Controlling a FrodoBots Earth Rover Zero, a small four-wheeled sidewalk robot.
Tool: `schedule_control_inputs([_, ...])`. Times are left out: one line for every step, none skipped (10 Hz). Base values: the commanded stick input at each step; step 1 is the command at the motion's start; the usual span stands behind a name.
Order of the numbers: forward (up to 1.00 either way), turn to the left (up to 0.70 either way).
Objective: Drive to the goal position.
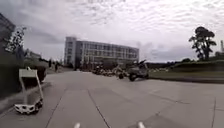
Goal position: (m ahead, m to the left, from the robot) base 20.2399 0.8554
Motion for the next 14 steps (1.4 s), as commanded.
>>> schedule_control_inputs([0.70, 0.14])
schedule_control_inputs([0.70, 0.14])
schedule_control_inputs([0.70, 0.14])
schedule_control_inputs([0.70, 0.14])
schedule_control_inputs([0.70, 0.14])
schedule_control_inputs([0.70, 0.14])
schedule_control_inputs([0.70, 0.14])
schedule_control_inputs([0.70, 0.14])
schedule_control_inputs([0.70, 0.14])
schedule_control_inputs([0.70, 0.14])
schedule_control_inputs([0.70, 0.14])
schedule_control_inputs([0.70, 0.14])
schedule_control_inputs([0.70, 0.14])
schedule_control_inputs([0.70, 0.14])
